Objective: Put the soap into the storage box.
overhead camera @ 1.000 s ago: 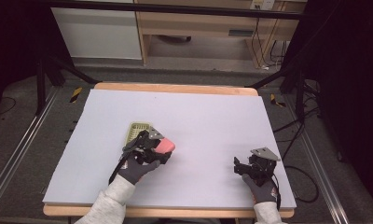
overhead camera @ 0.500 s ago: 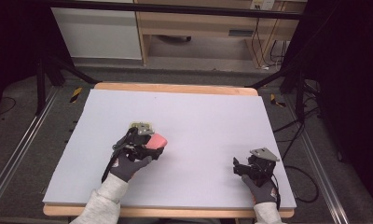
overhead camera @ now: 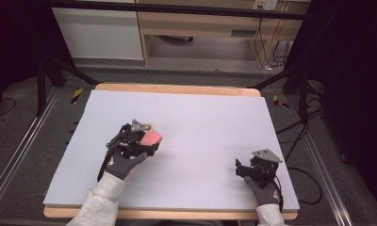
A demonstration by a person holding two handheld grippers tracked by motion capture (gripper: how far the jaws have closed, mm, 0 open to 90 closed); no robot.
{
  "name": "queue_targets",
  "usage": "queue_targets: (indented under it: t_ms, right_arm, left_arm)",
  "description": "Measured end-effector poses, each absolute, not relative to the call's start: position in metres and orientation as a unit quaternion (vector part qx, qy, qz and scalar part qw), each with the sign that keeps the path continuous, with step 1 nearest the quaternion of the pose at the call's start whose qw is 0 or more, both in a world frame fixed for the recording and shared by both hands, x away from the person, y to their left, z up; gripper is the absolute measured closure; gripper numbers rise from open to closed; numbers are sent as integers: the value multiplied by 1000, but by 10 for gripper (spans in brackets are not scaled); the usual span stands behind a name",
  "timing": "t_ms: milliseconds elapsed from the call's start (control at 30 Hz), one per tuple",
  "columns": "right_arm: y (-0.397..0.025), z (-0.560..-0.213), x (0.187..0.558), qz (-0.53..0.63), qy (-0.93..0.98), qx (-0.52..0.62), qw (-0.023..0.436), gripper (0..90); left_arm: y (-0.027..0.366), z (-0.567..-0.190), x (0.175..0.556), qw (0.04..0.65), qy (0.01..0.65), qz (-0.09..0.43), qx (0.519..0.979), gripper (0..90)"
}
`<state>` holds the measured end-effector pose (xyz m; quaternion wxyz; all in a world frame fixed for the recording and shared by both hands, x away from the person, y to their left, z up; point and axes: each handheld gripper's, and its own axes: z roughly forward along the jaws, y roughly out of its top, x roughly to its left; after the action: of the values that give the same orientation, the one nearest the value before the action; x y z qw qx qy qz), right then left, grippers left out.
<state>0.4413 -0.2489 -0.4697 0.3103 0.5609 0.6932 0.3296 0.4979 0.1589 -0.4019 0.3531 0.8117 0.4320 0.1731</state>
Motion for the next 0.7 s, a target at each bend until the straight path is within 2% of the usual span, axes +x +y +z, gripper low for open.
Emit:
queue_targets:
  t_ms: [700]
  right_arm:
    - [-248,-470,442,329,693,562,310,61]
  left_arm:
    - [186,-404,516,346,471,187,790,375]
